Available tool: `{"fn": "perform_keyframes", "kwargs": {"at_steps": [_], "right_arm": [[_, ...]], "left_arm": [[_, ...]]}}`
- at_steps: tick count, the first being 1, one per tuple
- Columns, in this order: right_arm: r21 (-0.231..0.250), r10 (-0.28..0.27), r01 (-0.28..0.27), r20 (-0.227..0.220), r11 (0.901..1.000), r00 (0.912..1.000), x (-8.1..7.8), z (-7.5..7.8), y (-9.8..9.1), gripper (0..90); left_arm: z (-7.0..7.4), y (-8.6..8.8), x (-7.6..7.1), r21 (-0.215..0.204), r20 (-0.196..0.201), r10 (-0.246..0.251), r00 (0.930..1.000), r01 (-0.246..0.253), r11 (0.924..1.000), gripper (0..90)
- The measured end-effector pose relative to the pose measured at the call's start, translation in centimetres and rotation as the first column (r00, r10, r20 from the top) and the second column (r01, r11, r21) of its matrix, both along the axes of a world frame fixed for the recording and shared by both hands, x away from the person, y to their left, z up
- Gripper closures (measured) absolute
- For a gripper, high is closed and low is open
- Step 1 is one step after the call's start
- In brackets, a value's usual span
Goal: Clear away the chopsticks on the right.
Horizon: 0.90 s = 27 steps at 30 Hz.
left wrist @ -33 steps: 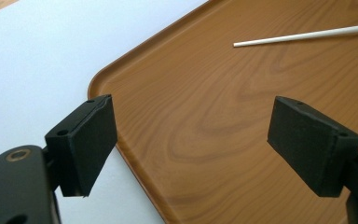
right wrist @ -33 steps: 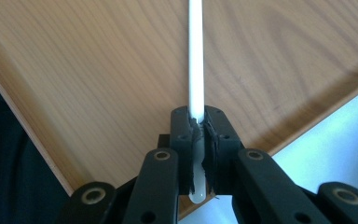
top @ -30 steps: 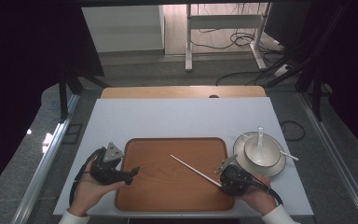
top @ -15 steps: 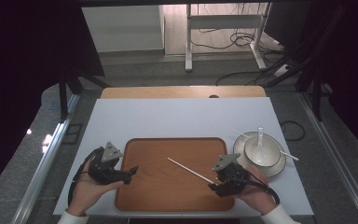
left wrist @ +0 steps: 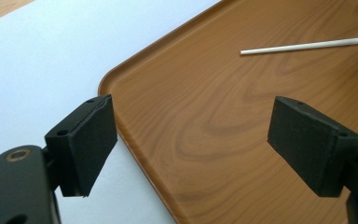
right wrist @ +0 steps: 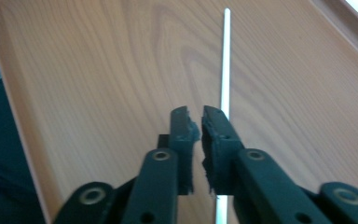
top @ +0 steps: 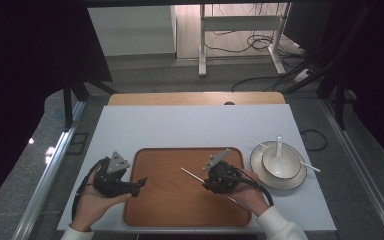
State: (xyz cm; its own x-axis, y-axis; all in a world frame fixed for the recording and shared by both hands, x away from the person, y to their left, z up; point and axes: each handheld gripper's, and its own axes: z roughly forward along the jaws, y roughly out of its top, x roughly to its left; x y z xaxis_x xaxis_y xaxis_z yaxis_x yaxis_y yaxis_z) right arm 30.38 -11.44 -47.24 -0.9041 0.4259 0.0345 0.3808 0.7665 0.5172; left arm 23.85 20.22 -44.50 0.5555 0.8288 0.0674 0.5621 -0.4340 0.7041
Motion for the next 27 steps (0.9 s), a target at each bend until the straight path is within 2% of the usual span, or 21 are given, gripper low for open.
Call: {"fn": "perform_keyframes", "kwargs": {"at_steps": [2, 11, 20, 27], "right_arm": [[-0.008, 0.005, -0.005, -0.001, 1.0, 1.0, 0.4, -0.3, 0.7, 89.3], [-0.051, -0.008, 0.006, -0.025, 0.9987, 0.9997, 1.8, -2.1, 2.4, 89.8], [-0.081, -0.054, 0.052, -0.021, 0.9953, 0.9983, 2.4, -2.8, 1.5, 89.9], [-0.095, -0.093, 0.091, -0.009, 0.9913, 0.9956, 2.3, -2.6, 0.4, 89.9]], "left_arm": [[0.0, 0.0, 0.0, -0.001, 0.001, 0.002, 1.0, -0.002, 1.0, 15.5], [-0.1, 0.0, 0.0, 0.005, -0.002, -0.002, 1.0, 0.002, 1.0, 15.5], [-0.1, 0.0, 0.0, 0.006, -0.003, -0.003, 1.0, 0.003, 1.0, 15.5], [-0.1, 0.1, 0.0, 0.004, 0.0, 0.0, 1.0, 0.0, 1.0, 15.5]]}}
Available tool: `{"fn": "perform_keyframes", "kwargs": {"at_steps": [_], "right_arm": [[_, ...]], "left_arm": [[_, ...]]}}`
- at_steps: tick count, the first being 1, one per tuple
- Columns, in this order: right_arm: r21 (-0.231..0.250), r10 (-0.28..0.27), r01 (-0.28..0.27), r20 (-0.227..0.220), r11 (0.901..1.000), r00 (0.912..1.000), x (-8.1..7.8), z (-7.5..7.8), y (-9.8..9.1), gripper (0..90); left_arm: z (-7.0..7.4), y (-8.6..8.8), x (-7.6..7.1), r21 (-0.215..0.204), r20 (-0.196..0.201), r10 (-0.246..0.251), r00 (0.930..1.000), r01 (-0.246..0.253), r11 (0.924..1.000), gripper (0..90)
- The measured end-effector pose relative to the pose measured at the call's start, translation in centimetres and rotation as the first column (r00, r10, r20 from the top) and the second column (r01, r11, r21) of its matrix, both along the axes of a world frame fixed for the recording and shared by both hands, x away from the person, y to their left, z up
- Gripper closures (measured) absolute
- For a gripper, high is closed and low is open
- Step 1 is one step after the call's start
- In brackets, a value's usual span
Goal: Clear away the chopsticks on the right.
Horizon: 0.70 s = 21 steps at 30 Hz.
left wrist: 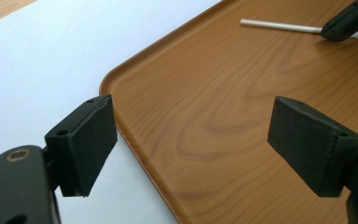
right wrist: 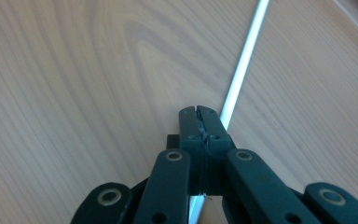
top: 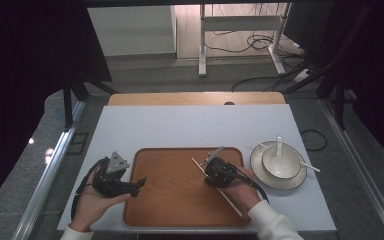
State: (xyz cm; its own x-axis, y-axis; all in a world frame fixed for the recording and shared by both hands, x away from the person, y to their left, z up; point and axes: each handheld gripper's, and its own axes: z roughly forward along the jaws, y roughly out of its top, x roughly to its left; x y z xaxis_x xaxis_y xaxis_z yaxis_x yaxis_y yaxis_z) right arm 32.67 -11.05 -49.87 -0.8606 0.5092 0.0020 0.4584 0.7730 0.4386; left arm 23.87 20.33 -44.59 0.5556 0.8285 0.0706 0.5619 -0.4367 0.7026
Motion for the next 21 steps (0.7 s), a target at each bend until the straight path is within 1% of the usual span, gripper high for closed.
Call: {"fn": "perform_keyframes", "kwargs": {"at_steps": [8, 15, 21], "right_arm": [[-0.009, -0.025, 0.025, 0.014, 0.9997, 0.9996, -0.3, 0.2, -1.5, 89.9], [-0.023, -0.044, 0.044, 0.011, 0.9988, 0.999, -0.9, 0.1, -3.0, 89.9], [-0.031, -0.056, 0.056, 0.012, 0.9979, 0.9983, -1.1, 0.2, -3.8, 89.9]], "left_arm": [[0.0, -0.1, 0.0, 0.002, 0.003, 0.0, 1.0, 0.0, 1.0, 15.5], [0.0, -0.1, 0.0, 0.004, 0.004, -0.001, 1.0, 0.001, 1.0, 15.5], [0.0, -0.1, 0.0, 0.006, 0.003, -0.002, 1.0, 0.002, 1.0, 15.5]]}}
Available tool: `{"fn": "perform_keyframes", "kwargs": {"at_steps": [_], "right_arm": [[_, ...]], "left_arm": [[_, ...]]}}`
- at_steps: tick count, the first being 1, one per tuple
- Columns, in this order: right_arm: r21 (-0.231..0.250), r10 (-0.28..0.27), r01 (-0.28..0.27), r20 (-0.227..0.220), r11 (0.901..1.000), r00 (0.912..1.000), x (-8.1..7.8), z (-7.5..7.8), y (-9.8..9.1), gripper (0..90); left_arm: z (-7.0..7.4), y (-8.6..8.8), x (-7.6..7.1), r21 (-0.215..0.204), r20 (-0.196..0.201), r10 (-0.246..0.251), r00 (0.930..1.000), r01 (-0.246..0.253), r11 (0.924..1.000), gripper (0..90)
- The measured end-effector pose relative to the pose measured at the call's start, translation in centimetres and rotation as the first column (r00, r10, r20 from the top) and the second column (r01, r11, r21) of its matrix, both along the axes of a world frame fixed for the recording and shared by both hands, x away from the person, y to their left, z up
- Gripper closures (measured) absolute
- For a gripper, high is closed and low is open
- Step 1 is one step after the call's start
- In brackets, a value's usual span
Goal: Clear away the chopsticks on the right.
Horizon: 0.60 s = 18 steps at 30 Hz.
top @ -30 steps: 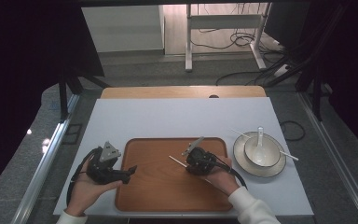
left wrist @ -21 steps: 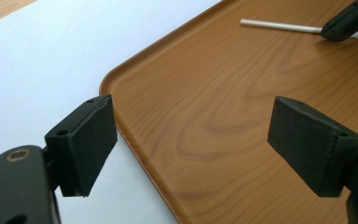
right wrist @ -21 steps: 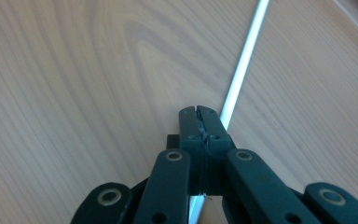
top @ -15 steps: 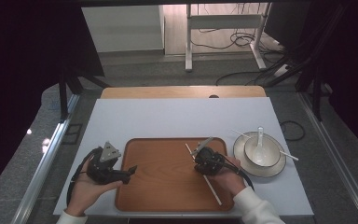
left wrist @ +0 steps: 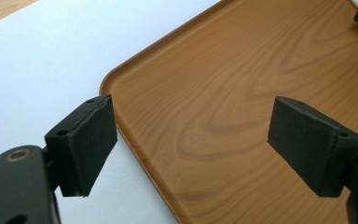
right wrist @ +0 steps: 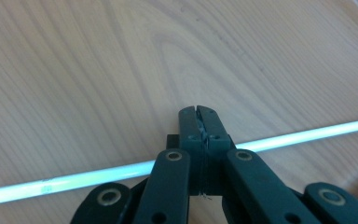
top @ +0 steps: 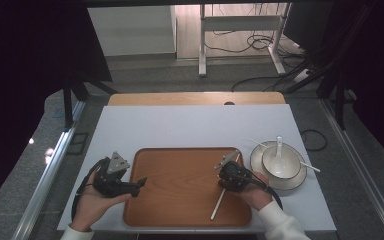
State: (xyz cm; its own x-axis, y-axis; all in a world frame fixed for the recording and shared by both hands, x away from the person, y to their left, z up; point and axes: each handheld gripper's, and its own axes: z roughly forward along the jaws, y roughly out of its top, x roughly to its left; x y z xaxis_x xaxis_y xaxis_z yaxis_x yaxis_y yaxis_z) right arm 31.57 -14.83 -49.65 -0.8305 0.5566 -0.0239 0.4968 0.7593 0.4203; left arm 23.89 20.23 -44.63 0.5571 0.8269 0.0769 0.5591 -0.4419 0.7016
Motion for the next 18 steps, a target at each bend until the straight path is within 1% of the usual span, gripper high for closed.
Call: {"fn": "perform_keyframes", "kwargs": {"at_steps": [8, 11, 12, 18], "right_arm": [[-0.014, -0.01, 0.01, -0.004, 0.9999, 0.9999, -0.3, 0.1, -0.8, 90.0], [-0.025, -0.015, 0.015, -0.007, 0.9996, 0.9999, -0.6, 0.1, -1.2, 90.0], [-0.034, -0.013, 0.013, -0.002, 0.9993, 0.9999, -0.6, 0.2, -1.3, 90.0], [-0.04, -0.023, 0.022, -0.009, 0.9989, 0.9997, -0.9, 0.2, -2.0, 90.0]], "left_arm": [[0.1, 0.1, 0.0, -0.003, 0.002, 0.003, 1.0, -0.003, 1.0, 15.5], [0.0, 0.1, 0.0, -0.002, 0.001, 0.003, 1.0, -0.003, 1.0, 15.5], [0.0, 0.1, 0.0, -0.002, 0.001, 0.003, 1.0, -0.003, 1.0, 15.5], [0.0, 0.0, 0.0, -0.001, 0.0, 0.001, 1.0, -0.001, 1.0, 15.5]]}}
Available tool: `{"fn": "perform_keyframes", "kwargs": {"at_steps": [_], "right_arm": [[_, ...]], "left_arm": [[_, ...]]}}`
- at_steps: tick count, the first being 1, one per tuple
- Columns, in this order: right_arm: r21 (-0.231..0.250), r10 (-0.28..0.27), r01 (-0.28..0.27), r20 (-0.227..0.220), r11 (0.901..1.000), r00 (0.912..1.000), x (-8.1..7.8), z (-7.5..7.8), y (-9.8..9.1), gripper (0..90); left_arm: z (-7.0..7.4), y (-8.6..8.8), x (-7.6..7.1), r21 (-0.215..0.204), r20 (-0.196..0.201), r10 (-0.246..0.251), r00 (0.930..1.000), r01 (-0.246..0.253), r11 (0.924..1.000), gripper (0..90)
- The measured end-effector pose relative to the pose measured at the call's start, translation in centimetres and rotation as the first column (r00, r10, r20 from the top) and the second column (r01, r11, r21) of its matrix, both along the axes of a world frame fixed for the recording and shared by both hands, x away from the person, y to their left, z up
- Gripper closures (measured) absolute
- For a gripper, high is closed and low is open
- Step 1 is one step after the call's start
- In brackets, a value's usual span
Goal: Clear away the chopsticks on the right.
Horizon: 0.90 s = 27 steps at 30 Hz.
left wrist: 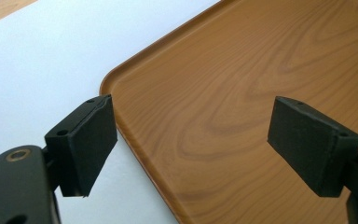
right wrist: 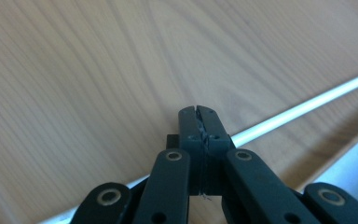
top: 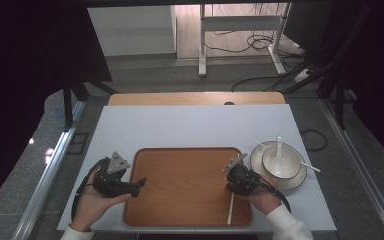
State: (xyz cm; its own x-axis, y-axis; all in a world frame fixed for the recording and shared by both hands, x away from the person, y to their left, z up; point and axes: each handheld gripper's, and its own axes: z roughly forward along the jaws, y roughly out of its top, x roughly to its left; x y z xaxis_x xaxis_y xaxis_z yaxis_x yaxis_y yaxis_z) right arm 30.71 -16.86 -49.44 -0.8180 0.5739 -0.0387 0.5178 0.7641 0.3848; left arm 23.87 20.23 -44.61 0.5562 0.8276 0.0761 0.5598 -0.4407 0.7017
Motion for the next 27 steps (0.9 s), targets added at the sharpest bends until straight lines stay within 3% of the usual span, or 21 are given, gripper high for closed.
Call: {"fn": "perform_keyframes", "kwargs": {"at_steps": [5, 15, 19, 22, 27], "right_arm": [[-0.018, -0.009, 0.009, 0.009, 0.9998, 0.9999, -0.2, 0.0, -0.6, 90.0], [-0.001, -0.011, 0.012, 0.017, 0.9999, 0.9998, -0.2, 0.3, -1.1, 90.0], [0.029, 0.002, -0.003, 0.031, 0.9996, 0.9995, -0.3, 0.8, -1.1, 89.7], [0.078, 0.019, -0.022, 0.034, 0.9968, 0.9992, -0.4, 1.5, -1.2, 81.4], [0.156, 0.011, -0.018, 0.042, 0.9875, 0.9991, -0.4, 2.2, -1.7, 57.2]], "left_arm": [[0.0, 0.0, 0.0, 0.0, 0.0, -0.001, 1.0, 0.001, 1.0, 15.5], [0.1, -0.1, 0.1, 0.0, 0.002, -0.003, 1.0, 0.003, 1.0, 15.5], [0.1, -0.1, 0.0, -0.001, 0.004, -0.002, 1.0, 0.002, 1.0, 15.4], [0.2, -0.1, -0.1, -0.003, 0.006, -0.003, 1.0, 0.003, 1.0, 15.5], [0.1, -0.1, 0.0, 0.001, 0.004, -0.002, 1.0, 0.002, 1.0, 15.5]]}}
